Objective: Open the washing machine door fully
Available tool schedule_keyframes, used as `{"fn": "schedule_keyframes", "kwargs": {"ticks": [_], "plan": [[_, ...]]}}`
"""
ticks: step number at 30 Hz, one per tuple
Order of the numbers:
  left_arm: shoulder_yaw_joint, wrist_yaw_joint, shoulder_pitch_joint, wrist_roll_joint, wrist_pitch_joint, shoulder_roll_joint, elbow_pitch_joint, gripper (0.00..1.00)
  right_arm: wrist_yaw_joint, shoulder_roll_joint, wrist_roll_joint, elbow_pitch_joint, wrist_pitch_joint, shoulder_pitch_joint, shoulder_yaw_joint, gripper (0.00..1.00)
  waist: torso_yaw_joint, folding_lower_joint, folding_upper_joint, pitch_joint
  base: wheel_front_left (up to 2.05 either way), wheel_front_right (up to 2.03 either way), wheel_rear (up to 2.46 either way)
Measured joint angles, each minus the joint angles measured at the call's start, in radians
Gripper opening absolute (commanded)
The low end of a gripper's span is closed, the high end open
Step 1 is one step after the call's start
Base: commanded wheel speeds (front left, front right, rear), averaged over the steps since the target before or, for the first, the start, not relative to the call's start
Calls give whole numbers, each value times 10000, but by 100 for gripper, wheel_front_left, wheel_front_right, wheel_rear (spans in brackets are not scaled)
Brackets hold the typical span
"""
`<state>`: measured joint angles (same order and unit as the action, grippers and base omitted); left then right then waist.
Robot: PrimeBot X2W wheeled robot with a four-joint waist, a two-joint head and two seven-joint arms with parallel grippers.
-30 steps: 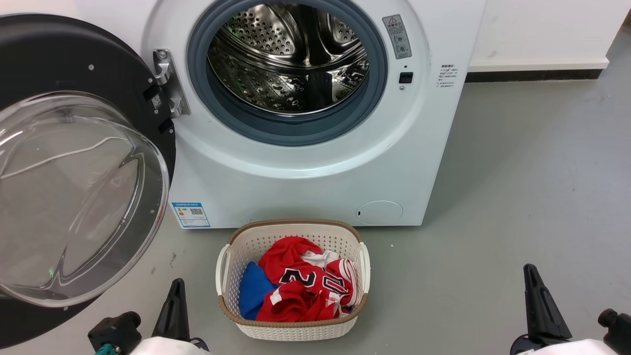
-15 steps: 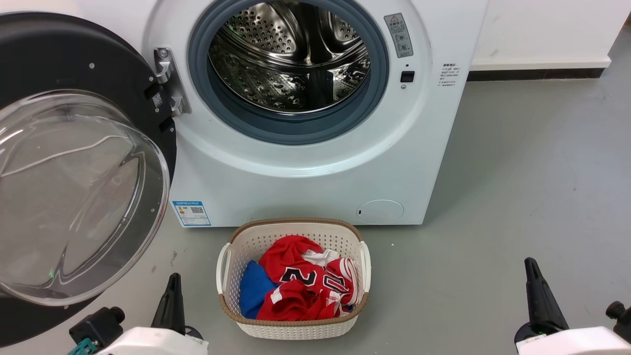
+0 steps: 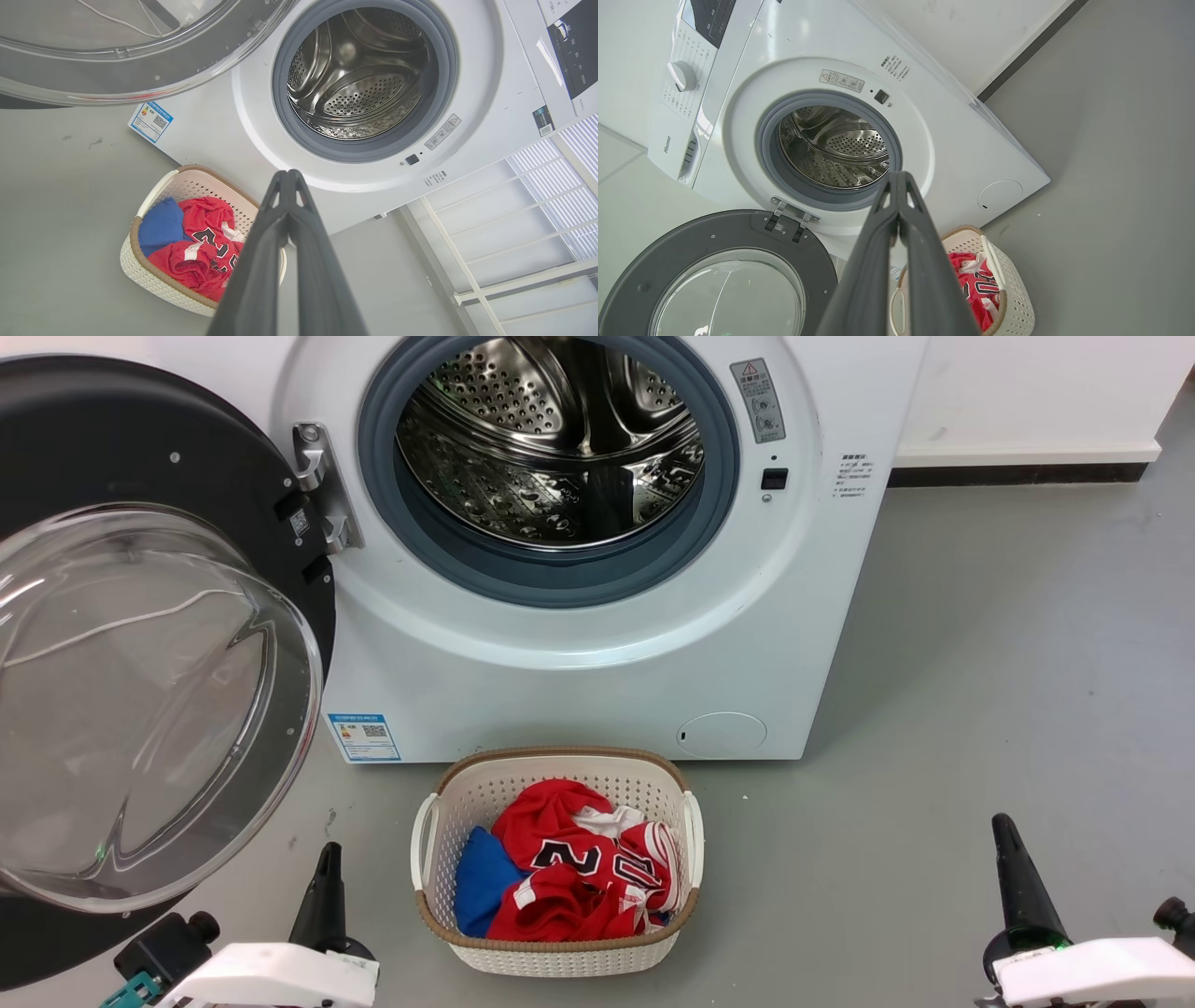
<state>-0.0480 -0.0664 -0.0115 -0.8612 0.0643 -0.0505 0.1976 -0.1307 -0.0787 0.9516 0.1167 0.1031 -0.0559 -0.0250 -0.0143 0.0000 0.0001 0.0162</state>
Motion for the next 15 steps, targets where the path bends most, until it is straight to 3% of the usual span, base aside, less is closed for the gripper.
{"fn": "schedule_keyframes", "kwargs": {"ticks": [15], "plan": [[-186, -130, 276, -1848, -443, 0, 127, 0, 0, -27, 1735, 311, -426, 364, -81, 0, 28, 0, 0, -37, 0, 0, 0]]}}
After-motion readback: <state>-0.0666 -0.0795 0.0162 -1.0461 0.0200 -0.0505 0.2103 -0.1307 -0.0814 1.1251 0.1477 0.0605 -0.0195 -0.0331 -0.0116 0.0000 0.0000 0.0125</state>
